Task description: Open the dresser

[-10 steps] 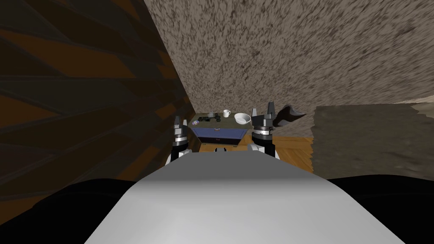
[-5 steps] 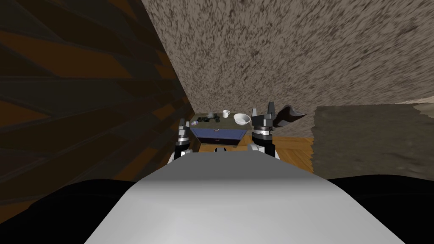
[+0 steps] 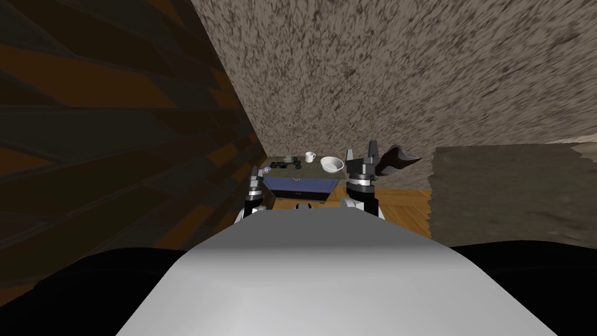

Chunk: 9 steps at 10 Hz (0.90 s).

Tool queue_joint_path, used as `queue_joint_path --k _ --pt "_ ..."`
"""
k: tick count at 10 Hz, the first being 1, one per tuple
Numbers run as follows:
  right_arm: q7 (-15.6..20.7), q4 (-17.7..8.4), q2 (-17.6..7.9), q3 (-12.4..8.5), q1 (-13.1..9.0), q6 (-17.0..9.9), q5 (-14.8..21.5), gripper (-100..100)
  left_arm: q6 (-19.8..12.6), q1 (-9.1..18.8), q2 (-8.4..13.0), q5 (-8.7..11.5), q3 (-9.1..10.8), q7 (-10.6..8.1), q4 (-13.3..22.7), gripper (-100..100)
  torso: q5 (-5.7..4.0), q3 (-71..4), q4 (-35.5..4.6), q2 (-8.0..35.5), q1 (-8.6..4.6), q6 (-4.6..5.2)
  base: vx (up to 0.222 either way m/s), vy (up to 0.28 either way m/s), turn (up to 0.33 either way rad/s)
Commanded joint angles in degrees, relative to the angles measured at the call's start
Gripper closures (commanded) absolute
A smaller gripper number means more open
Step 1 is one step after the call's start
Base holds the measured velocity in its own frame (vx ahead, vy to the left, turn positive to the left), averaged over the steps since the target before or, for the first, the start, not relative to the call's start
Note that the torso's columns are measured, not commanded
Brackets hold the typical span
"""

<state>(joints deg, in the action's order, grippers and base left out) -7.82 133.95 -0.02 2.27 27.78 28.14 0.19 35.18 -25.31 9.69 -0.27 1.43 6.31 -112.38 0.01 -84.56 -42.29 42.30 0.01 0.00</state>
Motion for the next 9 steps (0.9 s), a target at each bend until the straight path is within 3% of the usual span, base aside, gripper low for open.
queue_joint_path --k 1,9 --pt "0.0 0.0 0.0 0.0 0.0 0.0 0.0 0 2.2 1.0 0.5 -0.3 0.02 0.33 3.9 -100 -0.02 0.0 0.0 0.0 -0.05 0.00 0.016 -0.029 0.002" --pt "0.0 0.0 0.0 0.0 0.0 0.0 0.0 0 9.3 5.0 1.4 -1.8 -0.18 1.68 16.6 -100 0.00 0.0 0.0 0.0 0.03 0.00 0.018 -0.029 0.001"
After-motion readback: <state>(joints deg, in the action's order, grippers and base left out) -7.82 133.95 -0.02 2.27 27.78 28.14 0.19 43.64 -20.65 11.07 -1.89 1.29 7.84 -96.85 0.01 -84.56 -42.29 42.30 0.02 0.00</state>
